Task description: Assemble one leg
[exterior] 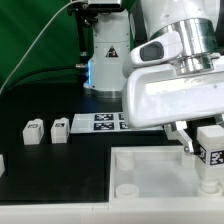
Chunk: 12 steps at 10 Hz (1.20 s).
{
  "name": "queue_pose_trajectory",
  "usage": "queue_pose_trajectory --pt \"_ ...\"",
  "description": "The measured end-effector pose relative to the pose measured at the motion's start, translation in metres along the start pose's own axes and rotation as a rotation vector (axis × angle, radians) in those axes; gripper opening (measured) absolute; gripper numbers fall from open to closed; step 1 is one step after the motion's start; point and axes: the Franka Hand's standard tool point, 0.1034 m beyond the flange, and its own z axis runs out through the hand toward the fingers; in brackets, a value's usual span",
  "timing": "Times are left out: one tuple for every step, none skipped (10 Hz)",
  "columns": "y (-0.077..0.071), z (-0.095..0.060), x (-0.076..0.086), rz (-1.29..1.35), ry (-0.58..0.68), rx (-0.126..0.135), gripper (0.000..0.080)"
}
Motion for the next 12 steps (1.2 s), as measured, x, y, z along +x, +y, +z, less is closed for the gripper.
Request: queue_pose_trajectory --pt "-0.001 0.001 0.000 -0.002 0.013 -0.001 0.0290" --pt "0.000 0.002 -0.001 -0.001 0.018 -0.004 0.0290" --pt "0.001 0.003 -0.005 0.000 0.015 -0.005 0.0290" --pt "0.001 0.005 -0.008 0.000 0.013 -0.005 0.0290" --pt "0.001 0.011 -0.013 0.003 0.023 -0.007 0.0290" --pt "0.002 0.013 -0.011 0.004 0.056 -0.013 0.0290" --pt "0.002 0.013 -0.011 0.004 0.057 -0.013 0.0290" --pt "0.002 0.013 -0.011 0.004 0.057 -0.013 0.0290" --pt "0.002 0.013 -0.011 0.004 0.057 -0.013 0.0290" --pt "0.002 0.013 -0.011 0.004 0.057 -0.013 0.0290" --pt "0.002 0.013 -0.011 0.004 0.057 -0.013 0.0290" --pt "0.002 0.013 -0.011 0.004 0.057 -0.013 0.0496"
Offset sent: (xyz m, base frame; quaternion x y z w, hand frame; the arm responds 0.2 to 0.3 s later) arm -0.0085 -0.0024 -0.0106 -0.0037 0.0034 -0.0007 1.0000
